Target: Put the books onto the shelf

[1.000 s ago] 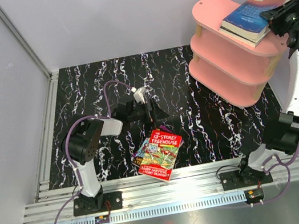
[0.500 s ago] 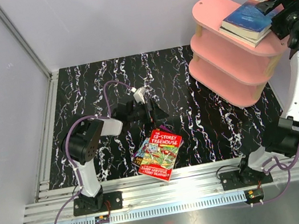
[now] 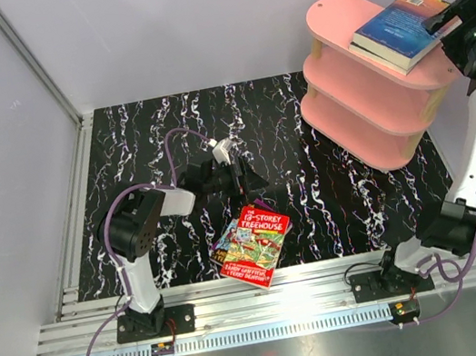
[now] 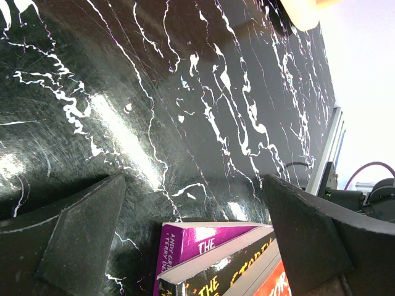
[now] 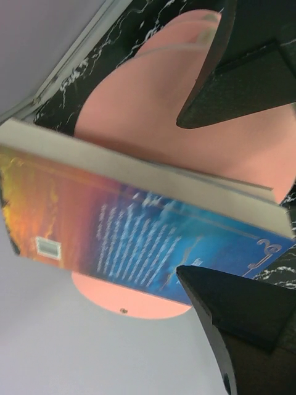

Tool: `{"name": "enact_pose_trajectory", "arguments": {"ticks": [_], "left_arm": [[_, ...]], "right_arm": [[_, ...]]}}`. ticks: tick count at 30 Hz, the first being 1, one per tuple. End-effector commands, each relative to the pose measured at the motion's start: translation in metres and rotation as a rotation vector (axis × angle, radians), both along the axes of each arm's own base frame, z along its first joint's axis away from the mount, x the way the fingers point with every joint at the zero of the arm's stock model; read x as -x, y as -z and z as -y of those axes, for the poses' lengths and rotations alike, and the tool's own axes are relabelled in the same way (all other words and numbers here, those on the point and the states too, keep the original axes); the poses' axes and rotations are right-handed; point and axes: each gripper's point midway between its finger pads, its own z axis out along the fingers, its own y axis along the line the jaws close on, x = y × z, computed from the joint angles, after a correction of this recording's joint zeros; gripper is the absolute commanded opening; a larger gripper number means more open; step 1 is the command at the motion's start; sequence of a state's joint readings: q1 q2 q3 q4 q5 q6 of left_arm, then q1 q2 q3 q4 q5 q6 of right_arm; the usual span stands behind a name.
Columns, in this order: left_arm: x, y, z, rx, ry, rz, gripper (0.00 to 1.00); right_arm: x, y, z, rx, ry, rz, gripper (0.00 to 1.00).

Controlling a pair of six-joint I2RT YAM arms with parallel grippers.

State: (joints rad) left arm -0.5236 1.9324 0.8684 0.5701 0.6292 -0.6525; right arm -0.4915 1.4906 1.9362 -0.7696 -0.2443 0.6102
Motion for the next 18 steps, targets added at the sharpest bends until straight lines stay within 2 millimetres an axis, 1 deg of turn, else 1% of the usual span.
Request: {"name": "enact_pose_trajectory", "arguments": {"ticks": [1, 2, 4, 5, 6, 7, 8, 10, 11, 12, 13, 14, 15, 16, 17, 18], "left_arm": [[0.012, 0.010, -0.011, -0.056, -0.007, -0.031, 0.99], [0.014, 0.010, -0.013, -0.066, -0.009, -0.039, 0.99], [0.015, 0.007, -0.015, -0.073, -0.019, -0.038, 0.99], [0.018, 0.001, -0.016, -0.067, -0.020, -0.034, 0.99], [0.019, -0.001, -0.017, -0.063, -0.024, -0.031, 0.99], [0.019, -0.004, -0.018, -0.058, -0.035, -0.029, 0.99], [0.021, -0.009, -0.019, -0.057, -0.036, -0.024, 0.99], [0.016, -0.012, -0.023, -0.089, -0.063, -0.009, 0.99], [0.018, -0.013, -0.029, -0.121, -0.075, -0.027, 0.99], [0.016, -0.017, -0.031, -0.132, -0.086, -0.020, 0.99], [0.014, -0.020, -0.034, -0.147, -0.104, -0.004, 0.99], [0.017, -0.019, -0.038, -0.170, -0.113, -0.016, 0.99], [0.015, -0.028, -0.041, -0.175, -0.127, 0.007, 0.99], [0.015, -0.023, -0.049, -0.224, -0.156, 0.000, 0.99], [0.015, -0.023, -0.053, -0.245, -0.170, 0.001, 0.99], [0.013, -0.031, -0.056, -0.254, -0.186, 0.019, 0.99]], "right_arm": [[0.045, -0.017, 0.001, 0.100, 0.097, 0.010, 1.00], [0.050, -0.008, 0.000, 0.101, 0.102, -0.008, 1.00], [0.063, -0.008, -0.009, 0.106, 0.097, 0.013, 1.00], [0.078, -0.001, -0.019, 0.095, 0.090, 0.017, 1.00], [0.083, 0.003, -0.030, 0.086, 0.059, 0.025, 0.99], [0.102, -0.004, -0.043, 0.099, 0.047, 0.066, 1.00], [0.105, 0.022, -0.049, 0.058, 0.035, 0.026, 1.00], [0.114, 0.035, -0.072, 0.026, -0.037, 0.048, 1.00], [0.120, 0.058, -0.086, -0.030, -0.065, 0.037, 1.00], [0.118, 0.061, -0.104, -0.061, -0.146, 0.073, 1.00], [0.121, 0.068, -0.127, -0.086, -0.224, 0.083, 1.00], [0.118, 0.100, -0.142, -0.146, -0.262, 0.027, 1.00], [0.114, 0.106, -0.151, -0.145, -0.286, 0.032, 0.99], [0.117, 0.130, -0.189, -0.161, -0.407, -0.017, 0.99], [0.115, 0.141, -0.195, -0.154, -0.385, -0.040, 0.99], [0.117, 0.148, -0.216, -0.151, -0.438, -0.049, 0.99]]}}
